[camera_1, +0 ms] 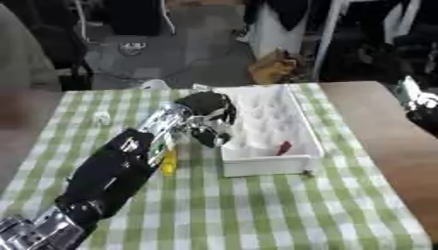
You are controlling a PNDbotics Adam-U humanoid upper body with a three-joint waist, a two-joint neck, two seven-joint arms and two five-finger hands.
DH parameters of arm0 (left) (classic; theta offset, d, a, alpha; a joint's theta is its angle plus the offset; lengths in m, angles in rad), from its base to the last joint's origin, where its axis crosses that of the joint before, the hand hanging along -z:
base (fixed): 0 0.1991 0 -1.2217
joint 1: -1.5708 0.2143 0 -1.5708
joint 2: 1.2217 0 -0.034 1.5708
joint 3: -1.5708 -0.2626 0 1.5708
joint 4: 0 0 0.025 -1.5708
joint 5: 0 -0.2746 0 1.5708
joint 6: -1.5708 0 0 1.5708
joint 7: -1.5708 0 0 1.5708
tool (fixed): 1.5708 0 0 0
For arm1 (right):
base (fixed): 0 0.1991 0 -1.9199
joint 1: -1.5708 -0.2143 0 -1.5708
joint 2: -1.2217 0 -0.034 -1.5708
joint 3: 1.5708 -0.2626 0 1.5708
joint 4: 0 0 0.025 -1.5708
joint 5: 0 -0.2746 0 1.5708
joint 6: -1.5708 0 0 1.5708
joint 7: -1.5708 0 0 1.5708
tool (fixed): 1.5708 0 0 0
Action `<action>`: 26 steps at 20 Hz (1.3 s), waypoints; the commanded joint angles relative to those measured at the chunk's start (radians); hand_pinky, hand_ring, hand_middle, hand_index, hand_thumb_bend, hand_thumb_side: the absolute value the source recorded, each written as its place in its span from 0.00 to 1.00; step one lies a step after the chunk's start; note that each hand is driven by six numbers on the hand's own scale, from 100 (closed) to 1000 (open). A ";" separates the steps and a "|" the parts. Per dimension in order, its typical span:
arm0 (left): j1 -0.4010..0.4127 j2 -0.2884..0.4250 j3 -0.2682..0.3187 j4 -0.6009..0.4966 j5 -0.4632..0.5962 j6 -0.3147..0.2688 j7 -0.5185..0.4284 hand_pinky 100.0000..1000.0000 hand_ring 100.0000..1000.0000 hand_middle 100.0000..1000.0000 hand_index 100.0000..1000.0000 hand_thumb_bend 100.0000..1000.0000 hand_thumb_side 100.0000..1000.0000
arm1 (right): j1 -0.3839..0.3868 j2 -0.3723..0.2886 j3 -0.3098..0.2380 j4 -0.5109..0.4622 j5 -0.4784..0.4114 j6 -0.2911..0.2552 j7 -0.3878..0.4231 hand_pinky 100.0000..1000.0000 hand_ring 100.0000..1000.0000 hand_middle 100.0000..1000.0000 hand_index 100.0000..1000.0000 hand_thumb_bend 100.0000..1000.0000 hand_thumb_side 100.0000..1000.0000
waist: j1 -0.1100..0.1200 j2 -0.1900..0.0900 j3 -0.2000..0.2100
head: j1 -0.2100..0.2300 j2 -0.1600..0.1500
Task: Pick up objects on the table and place them in the box.
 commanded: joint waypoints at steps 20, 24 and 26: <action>0.002 0.031 0.022 -0.036 -0.110 -0.028 0.100 0.73 0.78 0.73 0.83 0.96 0.51 | -0.014 -0.013 -0.005 -0.009 -0.006 -0.002 0.003 0.71 0.75 0.76 0.94 0.19 0.50 | -0.019 -0.005 0.014 | -0.008 -0.015; 0.033 0.102 0.061 -0.139 -0.044 -0.003 0.127 0.70 0.74 0.66 0.78 0.91 0.48 | -0.010 -0.014 -0.009 -0.008 -0.004 -0.002 0.000 0.71 0.75 0.76 0.94 0.19 0.50 | -0.020 -0.006 0.029 | -0.015 -0.015; 0.059 0.133 0.101 -0.195 -0.009 0.014 0.159 0.69 0.73 0.64 0.77 0.89 0.48 | -0.009 -0.015 -0.010 -0.008 -0.004 -0.002 -0.002 0.71 0.75 0.76 0.94 0.19 0.50 | -0.020 -0.006 0.035 | -0.016 -0.016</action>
